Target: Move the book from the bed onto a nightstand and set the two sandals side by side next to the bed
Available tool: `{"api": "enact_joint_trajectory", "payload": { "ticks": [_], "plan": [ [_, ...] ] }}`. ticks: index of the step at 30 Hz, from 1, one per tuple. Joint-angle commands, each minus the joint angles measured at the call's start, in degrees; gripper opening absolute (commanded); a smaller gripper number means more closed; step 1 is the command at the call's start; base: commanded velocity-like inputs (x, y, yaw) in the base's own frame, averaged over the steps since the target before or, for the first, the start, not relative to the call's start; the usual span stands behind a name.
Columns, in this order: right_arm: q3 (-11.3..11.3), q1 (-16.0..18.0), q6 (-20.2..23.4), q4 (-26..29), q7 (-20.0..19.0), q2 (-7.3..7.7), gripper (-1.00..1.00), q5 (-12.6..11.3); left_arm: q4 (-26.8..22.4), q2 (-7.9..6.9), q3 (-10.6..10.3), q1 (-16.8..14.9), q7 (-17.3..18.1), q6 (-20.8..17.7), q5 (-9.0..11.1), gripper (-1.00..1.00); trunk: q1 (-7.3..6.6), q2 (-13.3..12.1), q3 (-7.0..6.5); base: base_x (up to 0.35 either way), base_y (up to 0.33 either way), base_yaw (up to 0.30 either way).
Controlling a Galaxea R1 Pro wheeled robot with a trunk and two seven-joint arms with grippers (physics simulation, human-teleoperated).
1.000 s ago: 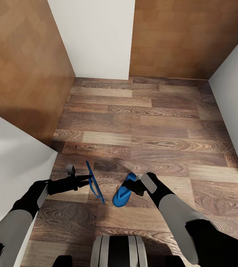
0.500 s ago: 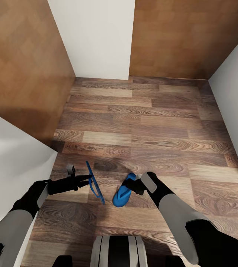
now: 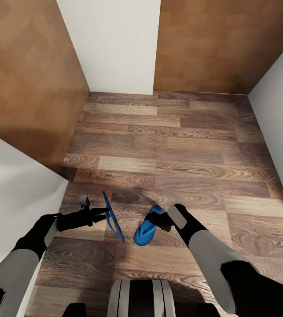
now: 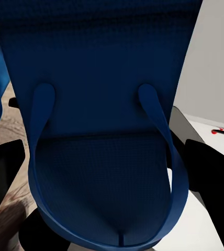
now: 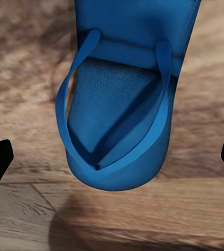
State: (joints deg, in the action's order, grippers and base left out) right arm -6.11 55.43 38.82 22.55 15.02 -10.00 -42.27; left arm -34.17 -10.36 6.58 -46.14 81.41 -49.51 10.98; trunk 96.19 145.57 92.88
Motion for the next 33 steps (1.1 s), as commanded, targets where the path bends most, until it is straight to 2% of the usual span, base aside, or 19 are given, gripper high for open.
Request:
{"api": "enact_joint_trajectory", "payload": {
  "ticks": [1, 33],
  "plan": [
    [-0.21, 0.02, 0.08, 0.1, 0.53, 0.0, 1.0, -0.53, -0.02, -0.01, -0.01, -0.01, 0.16, -0.58, 0.09, -1.0, -0.01, 0.01, 0.03, 0.0, 0.0, 0.0],
    [-0.21, -0.05, 0.03, 0.62, 0.46, 0.0, 1.0, -0.63, 0.04, -0.01, 0.01, -0.01, 0.16, -0.58, 0.01, -1.0, -0.01, 0.01, 0.03, 0.0, 0.0, 0.0]
  ]
}}
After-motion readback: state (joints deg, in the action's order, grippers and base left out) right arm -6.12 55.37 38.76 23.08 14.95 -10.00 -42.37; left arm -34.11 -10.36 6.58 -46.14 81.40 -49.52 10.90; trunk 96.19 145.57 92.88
